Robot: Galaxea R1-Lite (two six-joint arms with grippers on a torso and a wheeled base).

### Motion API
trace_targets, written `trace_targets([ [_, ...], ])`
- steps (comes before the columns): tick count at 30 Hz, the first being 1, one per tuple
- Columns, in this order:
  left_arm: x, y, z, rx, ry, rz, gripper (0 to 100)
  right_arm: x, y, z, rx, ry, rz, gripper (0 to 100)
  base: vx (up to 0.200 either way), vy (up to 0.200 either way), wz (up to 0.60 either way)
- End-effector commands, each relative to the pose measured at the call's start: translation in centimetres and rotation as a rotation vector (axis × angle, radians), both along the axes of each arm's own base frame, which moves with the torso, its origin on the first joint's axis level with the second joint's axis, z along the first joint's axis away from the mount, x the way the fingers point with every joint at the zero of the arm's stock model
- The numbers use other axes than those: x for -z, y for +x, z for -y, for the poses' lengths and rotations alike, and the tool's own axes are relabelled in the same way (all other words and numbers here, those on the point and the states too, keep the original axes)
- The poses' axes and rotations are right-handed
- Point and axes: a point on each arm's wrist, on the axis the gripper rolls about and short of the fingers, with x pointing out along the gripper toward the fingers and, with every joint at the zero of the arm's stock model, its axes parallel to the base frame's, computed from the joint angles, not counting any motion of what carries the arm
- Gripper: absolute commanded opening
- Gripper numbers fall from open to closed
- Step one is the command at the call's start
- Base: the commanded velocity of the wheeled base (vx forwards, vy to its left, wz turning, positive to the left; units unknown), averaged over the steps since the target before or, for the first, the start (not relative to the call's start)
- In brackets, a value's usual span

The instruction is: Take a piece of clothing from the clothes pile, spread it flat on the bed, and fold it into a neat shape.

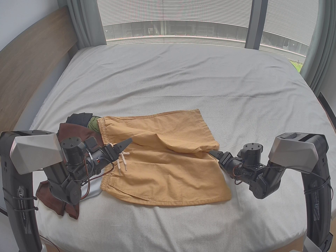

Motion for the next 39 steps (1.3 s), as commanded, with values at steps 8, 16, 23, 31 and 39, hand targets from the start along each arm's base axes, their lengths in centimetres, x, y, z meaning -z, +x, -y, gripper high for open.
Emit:
trace_targets([
  [8, -0.1, 0.0, 0.0, 0.0, -0.001, 0.003, 100, 0.2, 0.2, 0.1, 0.006, 0.002, 0.006, 0, 0.0, 0.0, 0.0],
  [16, 0.0, 0.0, 0.1, 0.002, -0.001, 0.002, 100, -0.3, 0.4, 0.5, 0.018, 0.006, 0.019, 0, 0.0, 0.0, 0.0],
  [23, 0.4, -0.2, 0.3, 0.008, 0.004, -0.014, 100, -0.2, 0.6, 1.0, 0.037, -0.002, 0.021, 0, 0.0, 0.0, 0.0],
  [31, 3.9, -0.6, 0.7, 0.026, 0.046, -0.106, 100, -0.2, 0.6, 0.6, 0.03, -0.003, 0.028, 0, 0.0, 0.0, 0.0],
  [39, 5.3, -0.6, 0.5, 0.02, 0.069, -0.136, 100, -0.2, 0.6, 0.6, 0.03, -0.003, 0.028, 0, 0.0, 0.0, 0.0],
])
